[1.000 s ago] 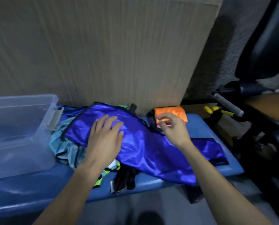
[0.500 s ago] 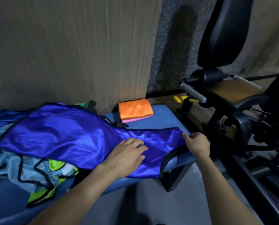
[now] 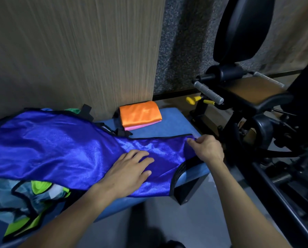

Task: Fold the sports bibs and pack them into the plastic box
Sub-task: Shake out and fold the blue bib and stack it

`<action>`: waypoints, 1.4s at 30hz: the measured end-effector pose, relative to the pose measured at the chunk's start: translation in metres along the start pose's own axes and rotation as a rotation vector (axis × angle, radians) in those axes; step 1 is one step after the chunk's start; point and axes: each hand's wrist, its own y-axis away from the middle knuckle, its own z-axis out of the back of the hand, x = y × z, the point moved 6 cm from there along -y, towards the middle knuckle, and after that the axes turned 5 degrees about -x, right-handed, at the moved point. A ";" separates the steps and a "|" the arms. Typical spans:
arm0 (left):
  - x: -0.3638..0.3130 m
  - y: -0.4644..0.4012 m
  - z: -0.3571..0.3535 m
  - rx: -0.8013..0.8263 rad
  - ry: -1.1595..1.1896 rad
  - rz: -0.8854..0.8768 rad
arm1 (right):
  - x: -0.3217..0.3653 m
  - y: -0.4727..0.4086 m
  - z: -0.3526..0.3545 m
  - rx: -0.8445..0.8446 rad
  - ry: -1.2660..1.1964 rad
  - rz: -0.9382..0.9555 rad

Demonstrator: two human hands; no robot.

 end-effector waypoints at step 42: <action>-0.058 0.008 0.018 -0.185 0.032 -0.222 | -0.013 0.006 -0.001 0.167 0.039 -0.153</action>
